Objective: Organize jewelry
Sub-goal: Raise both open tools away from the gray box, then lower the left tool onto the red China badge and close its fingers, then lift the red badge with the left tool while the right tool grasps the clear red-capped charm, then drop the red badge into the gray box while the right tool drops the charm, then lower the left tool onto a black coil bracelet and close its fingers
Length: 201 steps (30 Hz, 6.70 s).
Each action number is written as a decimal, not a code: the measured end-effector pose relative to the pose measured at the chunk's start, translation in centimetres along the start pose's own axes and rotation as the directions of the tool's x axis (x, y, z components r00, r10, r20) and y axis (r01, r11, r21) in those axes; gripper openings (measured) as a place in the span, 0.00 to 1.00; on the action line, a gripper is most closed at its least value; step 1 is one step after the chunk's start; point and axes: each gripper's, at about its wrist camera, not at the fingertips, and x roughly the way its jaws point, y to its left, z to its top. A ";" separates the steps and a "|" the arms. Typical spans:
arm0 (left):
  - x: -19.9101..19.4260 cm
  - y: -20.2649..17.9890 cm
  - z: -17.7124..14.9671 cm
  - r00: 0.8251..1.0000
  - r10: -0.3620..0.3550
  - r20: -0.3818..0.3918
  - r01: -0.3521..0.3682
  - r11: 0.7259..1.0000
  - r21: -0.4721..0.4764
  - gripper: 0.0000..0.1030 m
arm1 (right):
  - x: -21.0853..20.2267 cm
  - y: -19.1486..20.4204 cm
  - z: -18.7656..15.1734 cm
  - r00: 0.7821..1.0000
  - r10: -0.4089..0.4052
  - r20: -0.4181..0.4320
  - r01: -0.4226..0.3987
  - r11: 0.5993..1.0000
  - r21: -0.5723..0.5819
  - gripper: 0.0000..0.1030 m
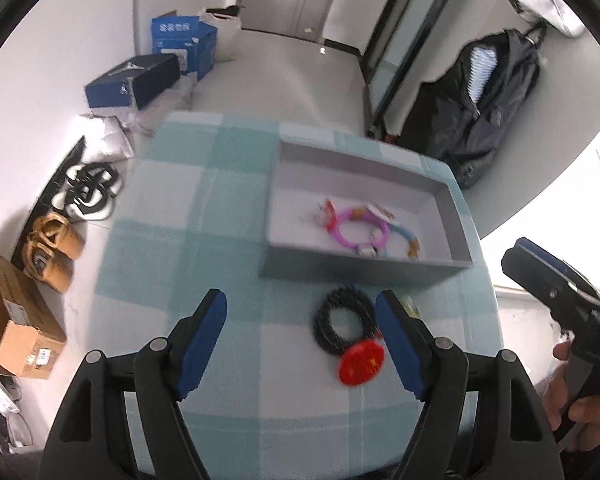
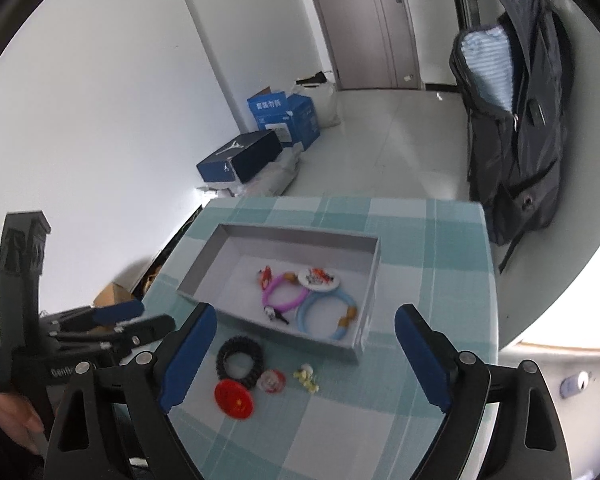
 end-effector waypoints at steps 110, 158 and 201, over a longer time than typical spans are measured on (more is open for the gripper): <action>0.4 2.7 -0.6 0.987 -0.130 -0.094 0.127 0.991 -0.040 0.36 | 6.4 2.0 -5.0 0.976 0.050 -0.210 -0.028 0.994 0.110 0.18; 5.2 -3.1 8.8 0.981 -0.140 -0.134 0.149 0.987 0.057 0.36 | 6.4 -1.2 6.7 0.976 0.165 -0.140 -0.159 0.986 0.053 0.18; -0.2 -1.4 3.5 0.996 -0.087 -0.026 0.089 0.989 0.116 0.72 | 2.5 -4.1 4.3 0.992 0.116 -0.058 -0.101 0.972 0.214 0.91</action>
